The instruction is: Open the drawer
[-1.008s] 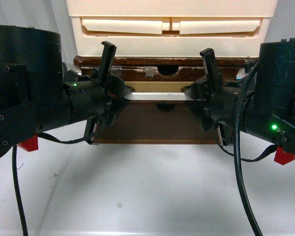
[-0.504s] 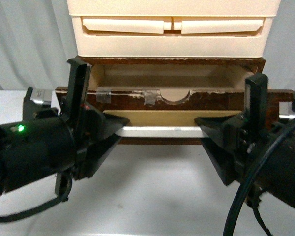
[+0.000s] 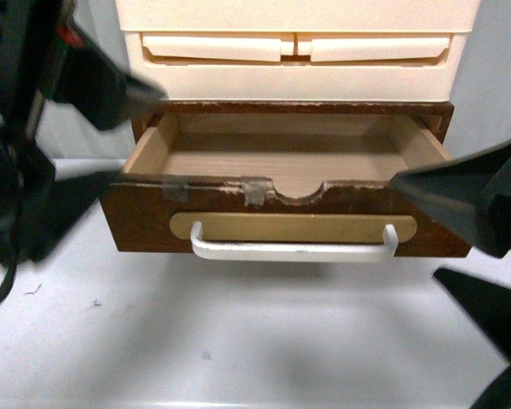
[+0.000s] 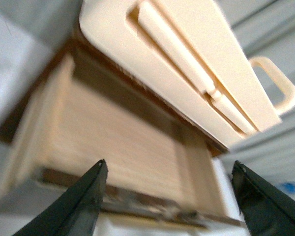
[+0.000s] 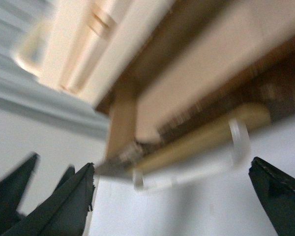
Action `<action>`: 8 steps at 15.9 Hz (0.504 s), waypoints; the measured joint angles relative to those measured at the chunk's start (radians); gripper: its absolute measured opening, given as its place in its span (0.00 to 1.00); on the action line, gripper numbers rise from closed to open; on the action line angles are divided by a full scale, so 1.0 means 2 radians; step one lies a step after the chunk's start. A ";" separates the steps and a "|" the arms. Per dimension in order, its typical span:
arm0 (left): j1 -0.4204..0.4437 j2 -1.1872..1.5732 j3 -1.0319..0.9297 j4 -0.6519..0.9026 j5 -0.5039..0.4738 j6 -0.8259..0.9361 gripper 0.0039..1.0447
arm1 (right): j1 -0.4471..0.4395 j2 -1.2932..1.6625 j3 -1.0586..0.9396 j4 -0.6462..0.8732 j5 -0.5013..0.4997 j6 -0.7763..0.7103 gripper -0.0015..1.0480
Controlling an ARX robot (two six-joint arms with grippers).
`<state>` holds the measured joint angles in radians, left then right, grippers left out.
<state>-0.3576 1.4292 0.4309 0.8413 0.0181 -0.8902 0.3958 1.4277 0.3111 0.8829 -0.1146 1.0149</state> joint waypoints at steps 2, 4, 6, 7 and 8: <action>0.007 0.010 -0.079 0.117 -0.125 0.205 0.57 | 0.009 0.028 -0.056 0.159 0.170 -0.194 0.74; 0.053 -0.039 -0.122 0.135 -0.154 0.343 0.38 | -0.037 -0.032 -0.093 0.160 0.229 -0.359 0.55; 0.063 -0.107 -0.138 0.119 -0.117 0.410 0.17 | -0.056 -0.115 -0.102 0.086 0.192 -0.459 0.34; 0.076 -0.127 -0.155 0.097 -0.109 0.422 0.07 | -0.074 -0.159 -0.112 0.055 0.183 -0.479 0.24; 0.092 -0.150 -0.171 0.075 -0.102 0.429 0.02 | -0.089 -0.196 -0.120 0.033 0.174 -0.489 0.14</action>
<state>-0.1734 1.1286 0.0898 0.9916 -0.1852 -0.0319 0.2180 1.0351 0.0704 0.9485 0.2340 0.0372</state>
